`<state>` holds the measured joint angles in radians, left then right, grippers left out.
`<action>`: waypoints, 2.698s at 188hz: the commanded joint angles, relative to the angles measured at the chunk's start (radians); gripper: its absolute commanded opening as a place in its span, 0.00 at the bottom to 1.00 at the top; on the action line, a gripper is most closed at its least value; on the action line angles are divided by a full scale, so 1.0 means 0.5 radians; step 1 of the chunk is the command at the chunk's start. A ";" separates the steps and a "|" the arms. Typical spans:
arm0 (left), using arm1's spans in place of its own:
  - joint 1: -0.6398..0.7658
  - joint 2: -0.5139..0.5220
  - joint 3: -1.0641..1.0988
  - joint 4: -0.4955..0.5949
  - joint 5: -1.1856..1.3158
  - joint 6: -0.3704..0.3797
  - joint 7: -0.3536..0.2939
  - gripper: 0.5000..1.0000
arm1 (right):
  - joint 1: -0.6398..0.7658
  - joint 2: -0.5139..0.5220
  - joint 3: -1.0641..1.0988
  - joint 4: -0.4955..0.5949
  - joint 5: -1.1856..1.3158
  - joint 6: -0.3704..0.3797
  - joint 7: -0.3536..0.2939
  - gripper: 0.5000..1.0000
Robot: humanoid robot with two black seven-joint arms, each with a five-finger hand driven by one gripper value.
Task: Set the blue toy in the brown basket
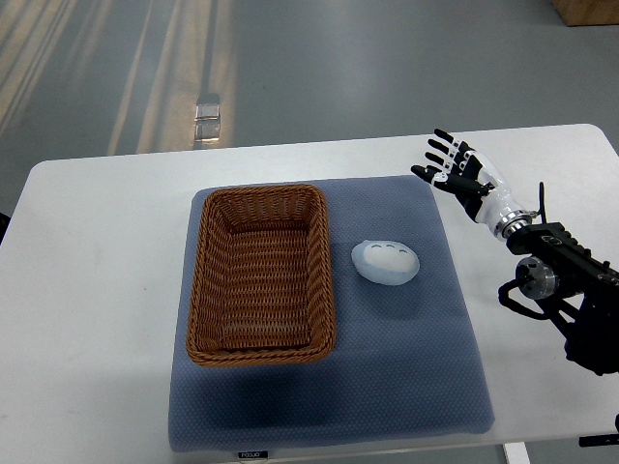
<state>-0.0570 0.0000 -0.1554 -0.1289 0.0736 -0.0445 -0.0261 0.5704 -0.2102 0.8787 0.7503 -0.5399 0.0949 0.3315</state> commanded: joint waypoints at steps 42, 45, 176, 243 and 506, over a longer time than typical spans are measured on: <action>0.000 0.000 -0.002 0.000 0.000 0.000 0.000 1.00 | 0.010 -0.003 0.000 0.000 0.000 0.000 0.003 0.82; 0.000 0.000 -0.002 0.000 0.000 0.000 0.000 1.00 | 0.010 -0.003 0.000 0.000 0.000 0.000 0.003 0.82; -0.003 0.000 -0.005 0.000 0.000 0.000 0.000 1.00 | 0.016 -0.021 -0.009 0.027 -0.009 0.022 0.015 0.82; 0.000 0.000 -0.008 0.000 0.000 0.000 0.000 1.00 | 0.019 -0.021 -0.006 0.030 -0.031 0.040 0.018 0.82; 0.004 0.000 -0.008 0.009 0.000 0.000 0.000 1.00 | 0.022 -0.377 -0.386 0.533 -1.399 0.129 0.325 0.82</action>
<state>-0.0552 0.0000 -0.1596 -0.1244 0.0736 -0.0445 -0.0261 0.5807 -0.3667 0.7251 0.9786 -1.1813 0.1628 0.4759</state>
